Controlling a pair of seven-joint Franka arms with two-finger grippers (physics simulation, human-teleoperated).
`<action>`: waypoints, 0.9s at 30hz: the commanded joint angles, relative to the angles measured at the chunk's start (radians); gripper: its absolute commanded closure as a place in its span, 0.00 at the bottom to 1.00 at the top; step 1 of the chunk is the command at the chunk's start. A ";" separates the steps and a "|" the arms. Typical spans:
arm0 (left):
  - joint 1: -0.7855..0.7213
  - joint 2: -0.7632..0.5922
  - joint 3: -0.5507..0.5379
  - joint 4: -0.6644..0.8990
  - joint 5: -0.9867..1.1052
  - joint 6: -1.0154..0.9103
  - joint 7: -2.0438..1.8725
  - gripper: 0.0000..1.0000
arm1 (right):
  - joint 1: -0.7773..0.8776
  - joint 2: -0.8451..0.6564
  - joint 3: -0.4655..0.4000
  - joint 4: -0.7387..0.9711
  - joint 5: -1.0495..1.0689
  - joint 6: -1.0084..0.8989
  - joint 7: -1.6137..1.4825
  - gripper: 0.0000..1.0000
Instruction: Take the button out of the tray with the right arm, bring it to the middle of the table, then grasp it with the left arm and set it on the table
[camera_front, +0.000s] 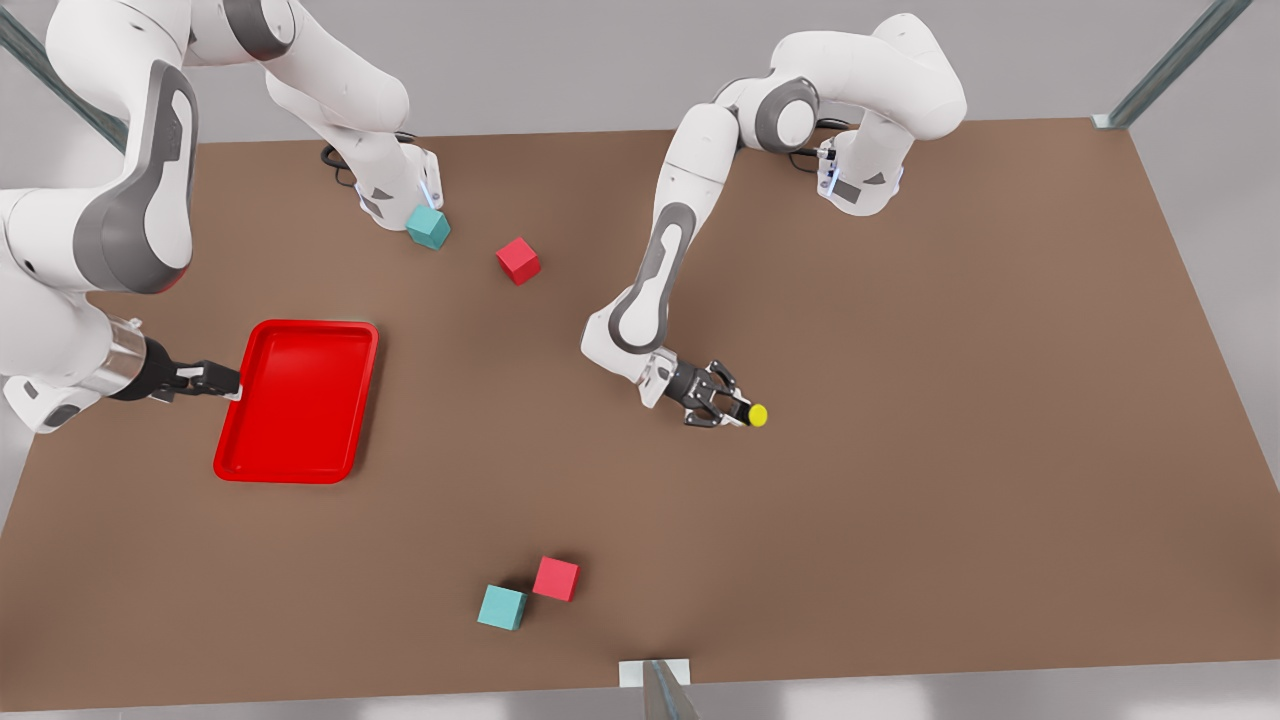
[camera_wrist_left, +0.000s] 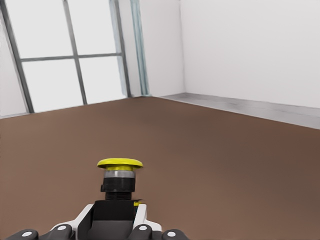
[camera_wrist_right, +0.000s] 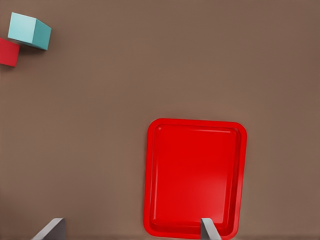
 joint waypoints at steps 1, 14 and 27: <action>0.000 0.000 0.000 0.000 0.003 -0.015 -0.102 0.61 | 0.001 0.003 0.001 0.001 0.001 0.001 0.005 0.00; -0.003 0.018 -0.006 0.008 -0.006 -0.015 -0.114 0.61 | 0.002 0.015 0.002 -0.007 -0.001 -0.002 0.008 0.00; -0.011 0.028 -0.011 0.022 -0.019 -0.017 -0.126 0.61 | 0.002 0.034 0.004 -0.001 0.001 0.001 0.006 0.00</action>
